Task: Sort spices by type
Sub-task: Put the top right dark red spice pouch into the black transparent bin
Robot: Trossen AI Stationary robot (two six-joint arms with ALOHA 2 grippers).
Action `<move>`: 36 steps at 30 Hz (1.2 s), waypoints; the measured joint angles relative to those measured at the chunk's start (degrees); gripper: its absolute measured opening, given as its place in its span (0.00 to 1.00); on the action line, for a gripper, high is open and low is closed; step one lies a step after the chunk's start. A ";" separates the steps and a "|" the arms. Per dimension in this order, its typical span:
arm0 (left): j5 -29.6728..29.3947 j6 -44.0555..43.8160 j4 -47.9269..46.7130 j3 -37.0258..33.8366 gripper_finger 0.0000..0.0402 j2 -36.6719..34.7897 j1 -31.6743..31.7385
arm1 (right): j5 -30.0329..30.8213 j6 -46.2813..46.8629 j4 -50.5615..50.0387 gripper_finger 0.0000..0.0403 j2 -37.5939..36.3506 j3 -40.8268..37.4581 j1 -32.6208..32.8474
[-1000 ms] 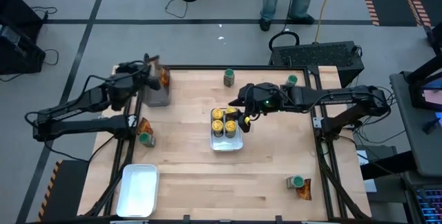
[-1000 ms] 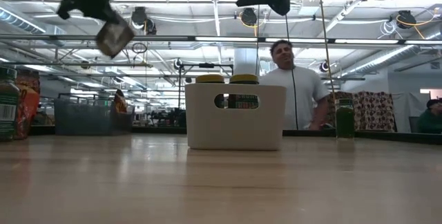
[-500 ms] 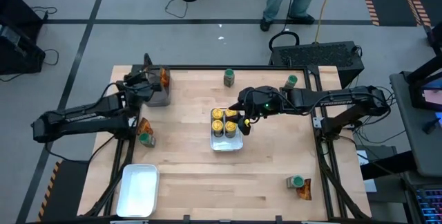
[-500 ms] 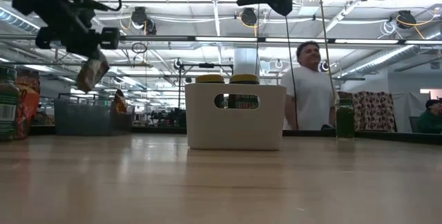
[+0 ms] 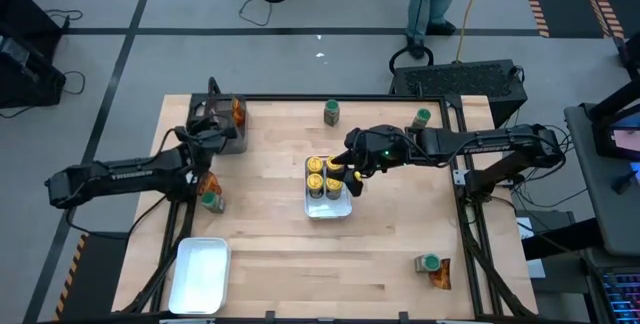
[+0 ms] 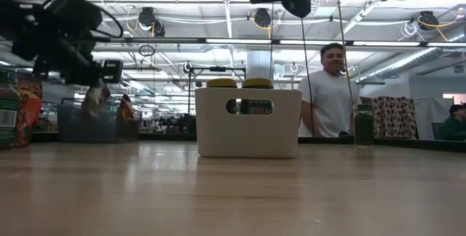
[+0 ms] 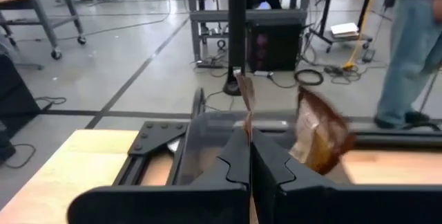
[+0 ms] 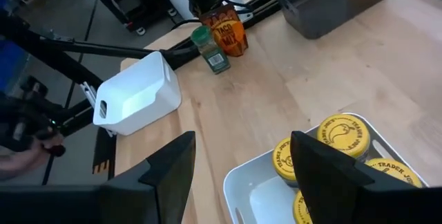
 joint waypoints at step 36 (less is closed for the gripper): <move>24.25 15.22 27.09 -1.85 0.02 17.36 19.36 | 0.24 -0.42 0.87 0.54 -0.02 0.00 -0.02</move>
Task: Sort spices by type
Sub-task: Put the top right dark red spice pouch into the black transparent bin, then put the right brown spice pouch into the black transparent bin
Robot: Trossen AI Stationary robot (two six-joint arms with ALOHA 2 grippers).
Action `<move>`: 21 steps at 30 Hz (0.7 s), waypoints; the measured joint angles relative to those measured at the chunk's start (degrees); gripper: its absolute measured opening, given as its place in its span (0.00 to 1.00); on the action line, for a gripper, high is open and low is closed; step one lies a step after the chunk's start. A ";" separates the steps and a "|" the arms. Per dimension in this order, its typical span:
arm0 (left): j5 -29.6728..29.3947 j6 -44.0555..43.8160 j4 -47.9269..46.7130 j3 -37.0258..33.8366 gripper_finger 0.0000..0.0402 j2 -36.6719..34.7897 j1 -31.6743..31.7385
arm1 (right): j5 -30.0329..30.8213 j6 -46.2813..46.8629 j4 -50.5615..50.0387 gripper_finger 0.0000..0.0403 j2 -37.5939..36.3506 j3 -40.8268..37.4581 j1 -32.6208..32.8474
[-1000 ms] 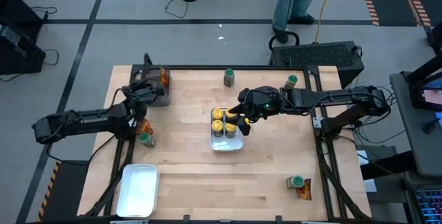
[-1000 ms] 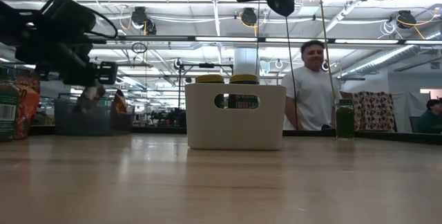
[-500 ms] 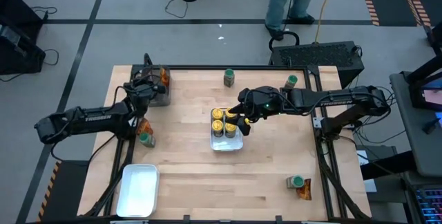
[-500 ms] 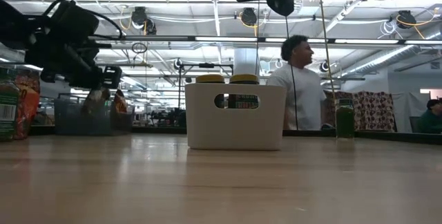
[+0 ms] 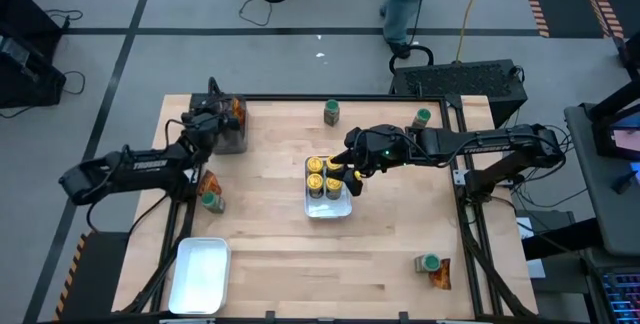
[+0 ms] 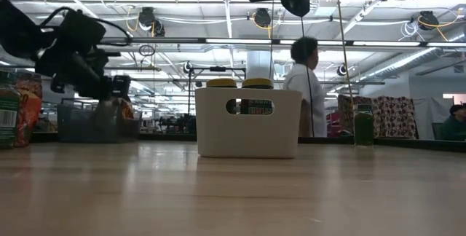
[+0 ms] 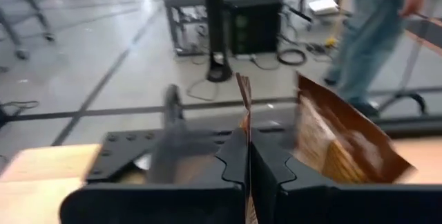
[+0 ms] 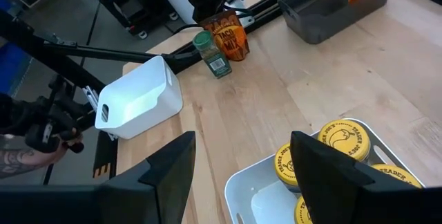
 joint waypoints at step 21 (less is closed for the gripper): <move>2.87 0.15 8.94 0.04 0.25 5.24 0.22 | 0.07 -3.27 -0.02 0.54 -0.02 0.00 -0.11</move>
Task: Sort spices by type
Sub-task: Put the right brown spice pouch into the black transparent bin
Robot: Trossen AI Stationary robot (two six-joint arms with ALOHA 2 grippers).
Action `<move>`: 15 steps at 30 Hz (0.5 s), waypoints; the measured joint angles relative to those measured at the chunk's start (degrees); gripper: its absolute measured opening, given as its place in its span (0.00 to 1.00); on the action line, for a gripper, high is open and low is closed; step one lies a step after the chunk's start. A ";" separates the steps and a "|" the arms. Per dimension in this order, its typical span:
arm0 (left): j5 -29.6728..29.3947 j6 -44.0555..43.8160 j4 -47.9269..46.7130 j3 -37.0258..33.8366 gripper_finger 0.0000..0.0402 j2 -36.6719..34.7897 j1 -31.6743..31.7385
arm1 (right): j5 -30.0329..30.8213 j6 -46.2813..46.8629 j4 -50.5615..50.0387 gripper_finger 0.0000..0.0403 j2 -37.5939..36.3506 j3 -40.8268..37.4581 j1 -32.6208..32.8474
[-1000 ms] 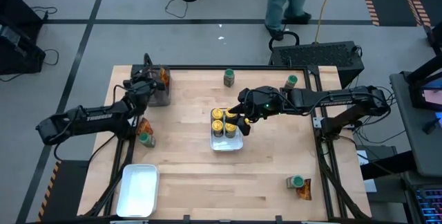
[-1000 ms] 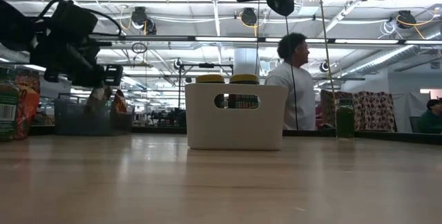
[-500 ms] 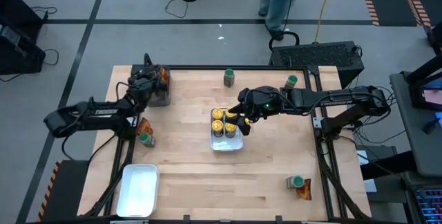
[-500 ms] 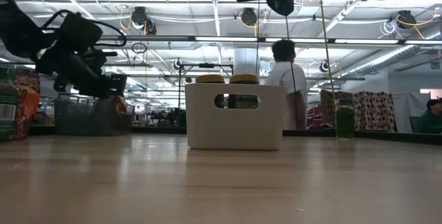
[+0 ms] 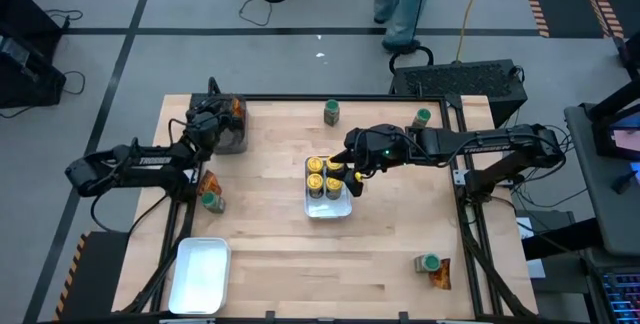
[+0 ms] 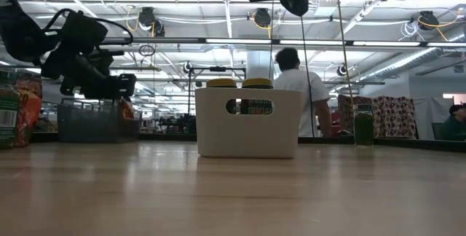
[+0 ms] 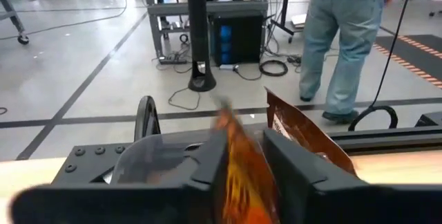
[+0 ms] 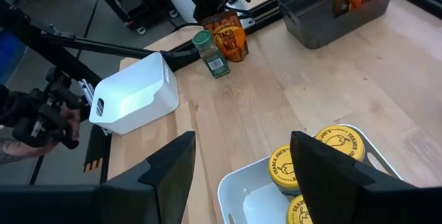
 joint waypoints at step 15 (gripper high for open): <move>7.04 -5.95 -0.10 0.00 0.51 -5.89 -1.84 | 0.00 -1.44 -0.04 0.54 0.00 0.00 0.00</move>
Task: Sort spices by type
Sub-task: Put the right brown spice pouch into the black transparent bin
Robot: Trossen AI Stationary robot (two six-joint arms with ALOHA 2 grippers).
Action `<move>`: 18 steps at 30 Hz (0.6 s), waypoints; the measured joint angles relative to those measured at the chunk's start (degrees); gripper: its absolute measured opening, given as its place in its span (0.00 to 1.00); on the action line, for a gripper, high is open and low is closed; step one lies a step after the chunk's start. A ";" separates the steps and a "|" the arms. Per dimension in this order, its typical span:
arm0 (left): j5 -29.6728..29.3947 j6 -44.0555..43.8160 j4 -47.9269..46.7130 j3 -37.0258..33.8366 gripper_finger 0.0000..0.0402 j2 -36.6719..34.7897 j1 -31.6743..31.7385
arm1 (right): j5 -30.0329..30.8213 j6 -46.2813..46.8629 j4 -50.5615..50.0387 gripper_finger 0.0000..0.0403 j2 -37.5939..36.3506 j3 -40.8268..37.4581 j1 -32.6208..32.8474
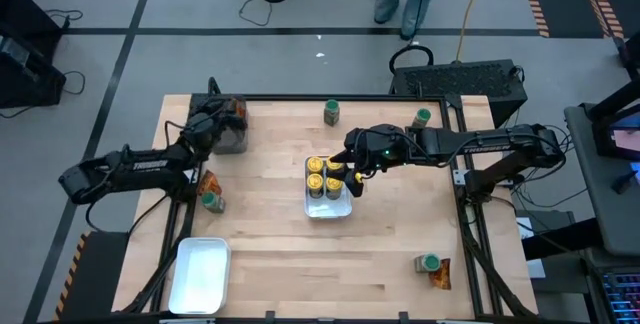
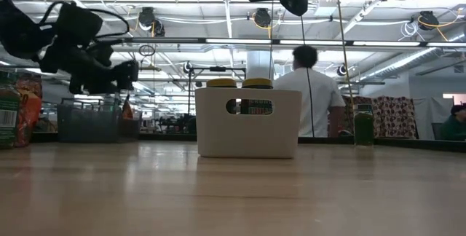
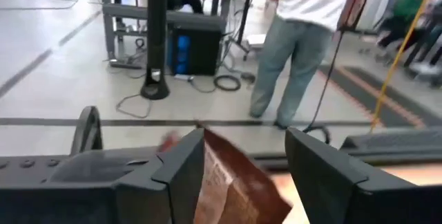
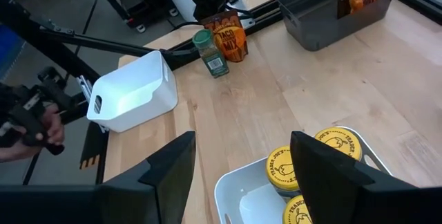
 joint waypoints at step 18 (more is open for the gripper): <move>10.93 -3.25 -33.34 13.85 0.51 -16.53 -1.38 | 0.52 -2.41 -0.09 0.54 0.00 0.00 -0.22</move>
